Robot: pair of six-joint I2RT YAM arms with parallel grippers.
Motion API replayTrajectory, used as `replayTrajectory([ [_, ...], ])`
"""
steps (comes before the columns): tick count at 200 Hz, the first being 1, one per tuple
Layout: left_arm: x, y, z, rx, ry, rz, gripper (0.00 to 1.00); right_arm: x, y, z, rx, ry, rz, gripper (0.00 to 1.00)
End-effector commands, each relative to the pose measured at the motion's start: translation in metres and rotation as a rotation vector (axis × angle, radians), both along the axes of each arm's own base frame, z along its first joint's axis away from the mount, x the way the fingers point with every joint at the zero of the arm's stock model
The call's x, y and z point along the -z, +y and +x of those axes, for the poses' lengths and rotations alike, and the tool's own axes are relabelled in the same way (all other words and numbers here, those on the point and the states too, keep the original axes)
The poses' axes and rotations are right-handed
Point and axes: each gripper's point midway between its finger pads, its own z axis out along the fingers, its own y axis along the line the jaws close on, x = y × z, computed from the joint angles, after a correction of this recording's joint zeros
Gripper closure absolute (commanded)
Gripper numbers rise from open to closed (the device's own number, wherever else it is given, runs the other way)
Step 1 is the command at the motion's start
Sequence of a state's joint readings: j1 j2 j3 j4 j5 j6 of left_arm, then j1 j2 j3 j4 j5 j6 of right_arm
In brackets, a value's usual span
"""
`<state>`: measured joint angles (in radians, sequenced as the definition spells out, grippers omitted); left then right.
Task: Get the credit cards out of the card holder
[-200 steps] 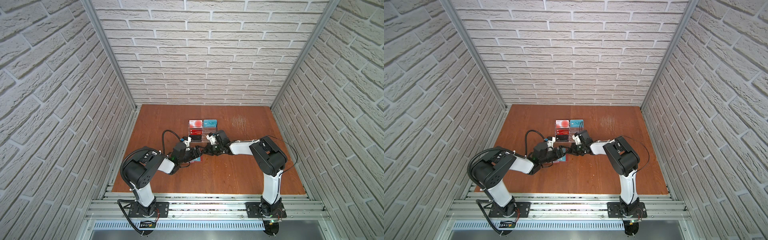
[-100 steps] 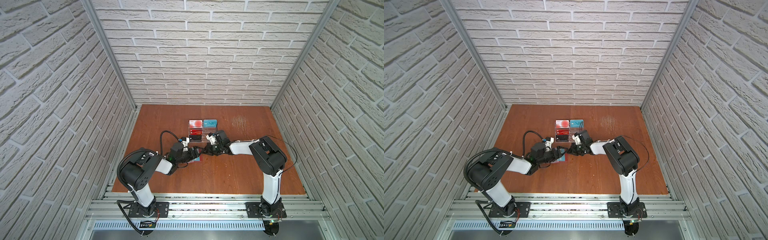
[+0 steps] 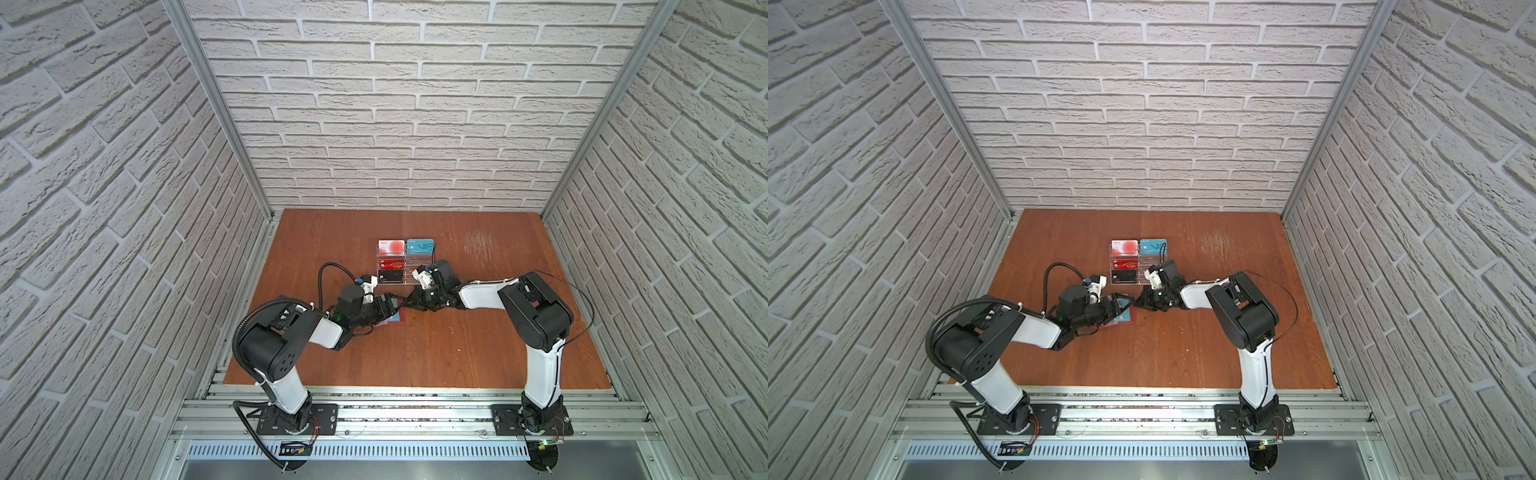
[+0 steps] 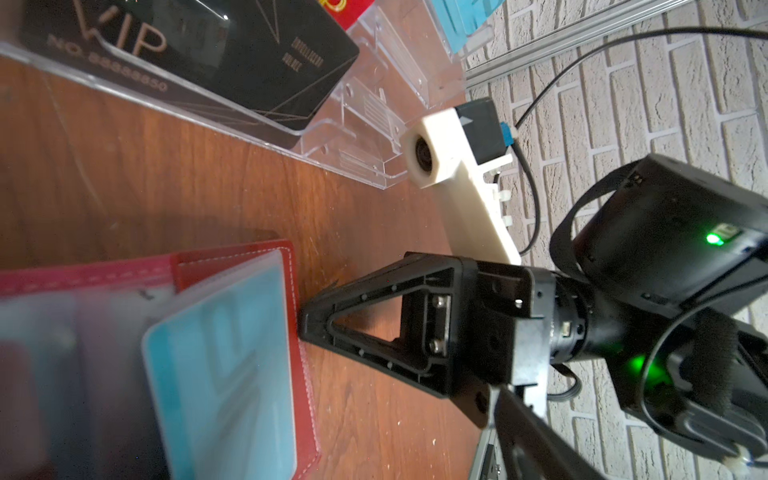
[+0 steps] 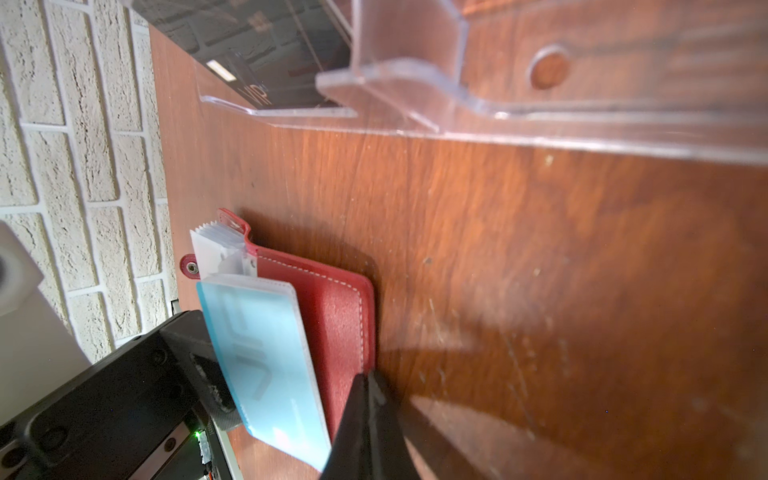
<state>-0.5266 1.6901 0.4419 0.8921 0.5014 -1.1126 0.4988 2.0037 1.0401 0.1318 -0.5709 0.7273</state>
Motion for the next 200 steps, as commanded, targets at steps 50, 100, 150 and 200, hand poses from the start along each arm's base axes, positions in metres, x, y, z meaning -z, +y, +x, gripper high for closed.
replayTrajectory([
  [50,-0.033,-0.002,0.0,0.04,-0.052,-0.141,0.11,0.055,-0.027,-0.025,0.046,0.156,-0.155,0.94],
  [100,-0.035,0.0,0.003,0.033,-0.052,-0.18,0.11,0.056,-0.027,-0.025,0.044,0.159,-0.157,0.94],
  [150,-0.035,0.014,0.004,0.005,-0.047,-0.183,0.12,0.057,-0.028,-0.025,0.045,0.162,-0.164,0.94],
  [200,-0.042,0.022,0.006,-0.005,-0.056,-0.195,0.12,0.059,-0.028,-0.025,0.045,0.165,-0.166,0.94],
])
